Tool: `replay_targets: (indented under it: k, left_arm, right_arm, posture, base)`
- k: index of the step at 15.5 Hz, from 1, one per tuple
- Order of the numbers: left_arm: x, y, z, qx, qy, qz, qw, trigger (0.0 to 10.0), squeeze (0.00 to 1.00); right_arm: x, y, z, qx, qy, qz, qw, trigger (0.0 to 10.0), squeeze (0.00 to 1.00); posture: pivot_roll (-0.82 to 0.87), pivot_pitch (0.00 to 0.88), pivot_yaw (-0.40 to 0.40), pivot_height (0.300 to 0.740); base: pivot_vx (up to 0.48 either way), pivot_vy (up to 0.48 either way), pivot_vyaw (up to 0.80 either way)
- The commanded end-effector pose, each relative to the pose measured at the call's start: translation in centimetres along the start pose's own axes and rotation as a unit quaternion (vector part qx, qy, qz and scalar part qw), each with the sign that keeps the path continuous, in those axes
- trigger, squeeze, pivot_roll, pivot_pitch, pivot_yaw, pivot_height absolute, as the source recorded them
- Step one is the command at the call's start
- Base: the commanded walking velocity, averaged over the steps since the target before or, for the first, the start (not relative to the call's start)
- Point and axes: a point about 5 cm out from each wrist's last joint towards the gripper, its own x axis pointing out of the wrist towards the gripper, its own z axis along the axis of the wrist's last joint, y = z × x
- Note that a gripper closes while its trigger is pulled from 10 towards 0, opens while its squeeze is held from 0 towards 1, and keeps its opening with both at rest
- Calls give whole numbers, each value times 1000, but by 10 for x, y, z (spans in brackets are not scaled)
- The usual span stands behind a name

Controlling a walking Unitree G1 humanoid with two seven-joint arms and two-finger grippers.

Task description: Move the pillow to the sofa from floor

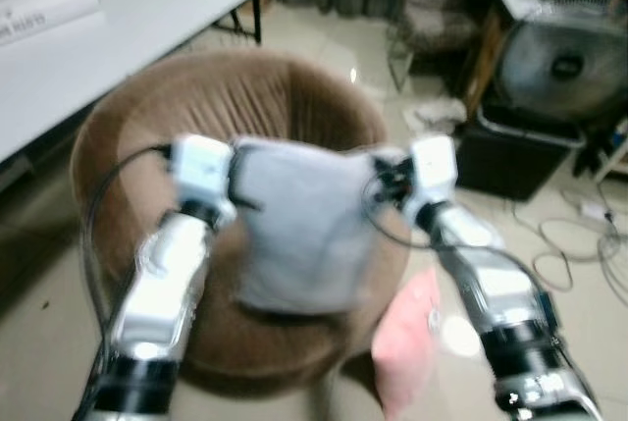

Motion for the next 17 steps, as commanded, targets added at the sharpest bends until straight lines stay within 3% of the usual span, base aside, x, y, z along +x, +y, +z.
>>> replay_targets:
  k: [1, 4, 7, 10, 17]
  left_arm:
    - [-1, 18, 8, 15, -16, 34, 999, 10000, 0]
    - [-1, 19, 9, 17, -16, 34, 999, 10000, 0]
    - [0, 19, 10, 19, -16, 34, 999, 10000, 0]
    - [0, 19, 10, 24, -11, 31, 999, 10000, 0]
    - [0, 17, 5, 58, 18, 11, 998, 10000, 0]
  right_arm:
    - [1, -1, 7, -4, -12, -6, 1000, 10000, 0]
    - [1, -1, 6, -10, -9, 2, 1000, 10000, 0]
    - [0, 5, 6, -25, -9, 29, 999, 10000, 0]
    - [0, 4, 1, 8, -1, 18, 1000, 10000, 0]
    - [-4, -5, 1, 7, 9, 22, 1000, 10000, 0]
  posture:
    - [99, 0, -59, 740]
    - [102, 0, -57, 740]
    - [105, 0, -56, 740]
    - [105, 0, -55, 740]
    - [96, 0, -56, 740]
  base:
    - [375, 0, 0]
    - [372, 0, 0]
    - [374, 0, 800]
    - [352, 0, 448]
    - [0, 0, 0]
